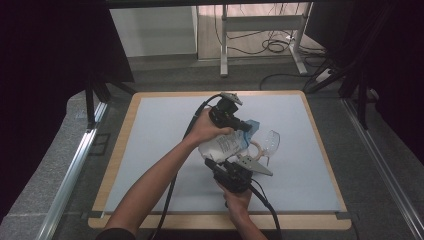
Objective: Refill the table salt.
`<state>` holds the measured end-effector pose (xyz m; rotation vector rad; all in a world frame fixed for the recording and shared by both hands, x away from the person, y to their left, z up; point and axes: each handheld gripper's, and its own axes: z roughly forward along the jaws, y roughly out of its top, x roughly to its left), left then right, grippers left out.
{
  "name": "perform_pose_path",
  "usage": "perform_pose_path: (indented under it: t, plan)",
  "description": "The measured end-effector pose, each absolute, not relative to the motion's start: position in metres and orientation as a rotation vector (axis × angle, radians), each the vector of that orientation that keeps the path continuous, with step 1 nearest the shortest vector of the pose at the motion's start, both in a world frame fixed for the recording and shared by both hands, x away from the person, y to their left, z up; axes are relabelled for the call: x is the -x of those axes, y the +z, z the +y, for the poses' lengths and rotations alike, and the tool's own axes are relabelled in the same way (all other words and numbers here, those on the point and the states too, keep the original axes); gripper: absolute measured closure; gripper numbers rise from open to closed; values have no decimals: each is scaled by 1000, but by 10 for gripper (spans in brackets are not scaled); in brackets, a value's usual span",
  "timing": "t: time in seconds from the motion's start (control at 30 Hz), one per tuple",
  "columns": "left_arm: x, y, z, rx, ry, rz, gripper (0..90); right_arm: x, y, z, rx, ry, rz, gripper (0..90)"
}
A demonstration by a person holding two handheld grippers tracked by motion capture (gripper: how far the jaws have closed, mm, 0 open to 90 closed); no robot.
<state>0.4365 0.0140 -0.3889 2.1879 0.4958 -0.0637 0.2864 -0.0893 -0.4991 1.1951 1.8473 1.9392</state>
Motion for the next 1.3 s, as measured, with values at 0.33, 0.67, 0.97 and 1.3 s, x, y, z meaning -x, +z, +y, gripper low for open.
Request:
perform_pose_path:
  t: [0.33,0.67,0.97,1.3]
  plan:
    - [-437,-389,12,-2189,-72,495,897,-286,-499,-92,-1202,1947,1849,648]
    - [-437,-388,12,-2195,-67,489,897,-285,-498,-90,-1210,1954,1832,648]
    - [-438,-389,12,-2193,-66,493,897,-286,-498,-89,-1221,1949,1827,648]
    - [-441,-391,11,-2198,-69,488,896,-286,-501,-88,-1243,1952,1802,649]
